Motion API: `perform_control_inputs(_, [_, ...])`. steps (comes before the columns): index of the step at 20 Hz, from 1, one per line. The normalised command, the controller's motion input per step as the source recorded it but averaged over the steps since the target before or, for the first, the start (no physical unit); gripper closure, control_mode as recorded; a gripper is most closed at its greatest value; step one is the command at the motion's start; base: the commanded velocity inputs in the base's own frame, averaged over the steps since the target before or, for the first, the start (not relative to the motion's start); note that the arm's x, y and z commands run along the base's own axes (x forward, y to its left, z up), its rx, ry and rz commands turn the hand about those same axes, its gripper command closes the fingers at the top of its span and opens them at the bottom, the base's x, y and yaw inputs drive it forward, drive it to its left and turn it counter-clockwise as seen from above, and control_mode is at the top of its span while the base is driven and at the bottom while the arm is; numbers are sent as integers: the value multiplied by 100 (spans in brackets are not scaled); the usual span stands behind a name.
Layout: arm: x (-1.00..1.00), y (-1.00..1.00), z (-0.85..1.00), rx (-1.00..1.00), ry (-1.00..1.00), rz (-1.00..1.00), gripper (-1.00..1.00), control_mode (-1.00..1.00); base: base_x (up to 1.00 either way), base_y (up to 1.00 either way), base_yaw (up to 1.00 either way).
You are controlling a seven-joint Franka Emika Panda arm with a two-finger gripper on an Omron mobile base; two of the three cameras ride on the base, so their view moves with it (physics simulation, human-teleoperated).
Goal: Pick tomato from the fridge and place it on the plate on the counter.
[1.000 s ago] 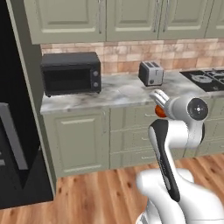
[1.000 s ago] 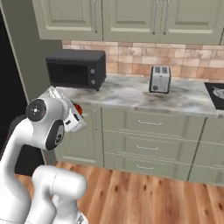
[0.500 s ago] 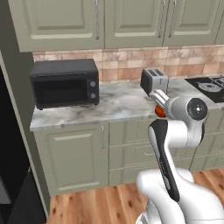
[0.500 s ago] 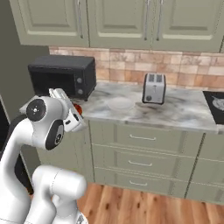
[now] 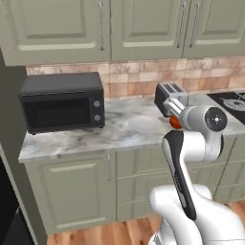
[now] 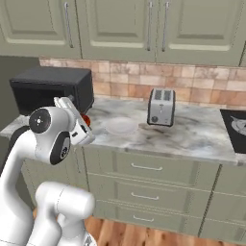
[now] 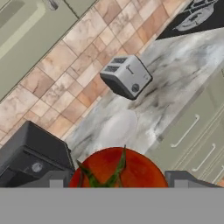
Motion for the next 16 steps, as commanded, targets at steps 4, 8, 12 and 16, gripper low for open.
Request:
perform_control_inputs(4, [0,0,0,0,0,0,100,100,55,-25,2])
perform_control_inputs(8, [0,0,0,0,0,0,100,100,55,-21,3])
perform_control_inputs(12, [0,0,0,0,0,0,100,100,51,-23,4])
perform_control_inputs(16, [0,0,0,0,0,0,100,100,43,-25,5])
